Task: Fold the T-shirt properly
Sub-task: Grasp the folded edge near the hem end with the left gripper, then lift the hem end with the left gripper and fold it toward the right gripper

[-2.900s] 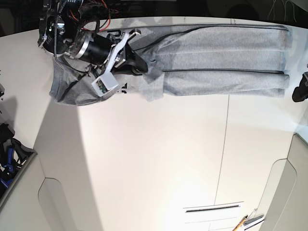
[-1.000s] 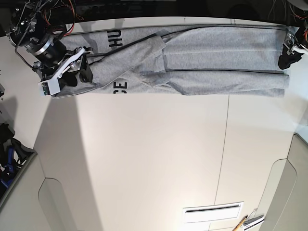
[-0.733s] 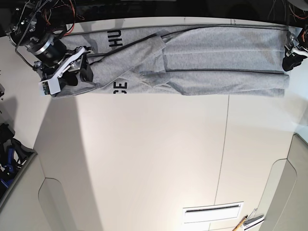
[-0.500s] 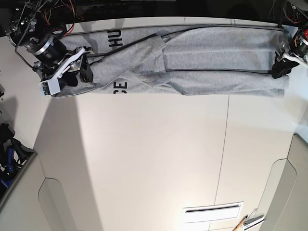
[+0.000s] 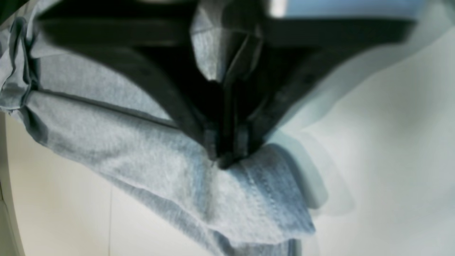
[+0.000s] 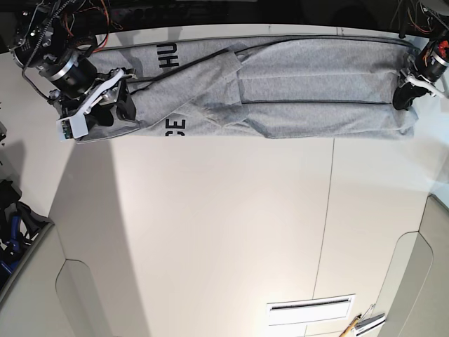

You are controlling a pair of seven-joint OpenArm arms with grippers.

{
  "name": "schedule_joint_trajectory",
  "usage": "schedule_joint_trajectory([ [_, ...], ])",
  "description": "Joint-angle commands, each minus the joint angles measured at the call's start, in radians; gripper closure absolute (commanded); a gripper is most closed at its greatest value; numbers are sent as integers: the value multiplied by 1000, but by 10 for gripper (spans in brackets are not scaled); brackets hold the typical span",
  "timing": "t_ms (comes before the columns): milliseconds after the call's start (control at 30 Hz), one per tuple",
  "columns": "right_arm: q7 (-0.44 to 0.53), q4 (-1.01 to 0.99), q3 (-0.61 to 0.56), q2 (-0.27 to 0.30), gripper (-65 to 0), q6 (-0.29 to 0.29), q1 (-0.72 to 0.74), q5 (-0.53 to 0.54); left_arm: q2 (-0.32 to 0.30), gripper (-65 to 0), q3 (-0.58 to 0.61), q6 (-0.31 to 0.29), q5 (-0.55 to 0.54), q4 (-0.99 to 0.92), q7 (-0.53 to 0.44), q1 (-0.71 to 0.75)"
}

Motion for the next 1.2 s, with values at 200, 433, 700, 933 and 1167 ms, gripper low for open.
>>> schedule_joint_trajectory([
  [200, 23, 18, 3, 3, -282, 7, 2, 16, -14, 0, -115, 5, -168, 12, 32, 6],
  [433, 24, 18, 3, 3, -282, 6, 3, 16, -14, 0, -187, 5, -494, 14, 237, 6],
  [700, 24, 18, 3, 3, -282, 6, 3, 16, 66, 0, -186, 5, -525, 82, 381, 6],
  [933, 23, 18, 3, 3, -282, 6, 2, 16, 151, 0, -137, 5, -525, 362, 395, 6],
  [1167, 23, 18, 3, 3, -282, 6, 2, 16, 159, 0, 79, 5, -525, 471, 393, 5],
])
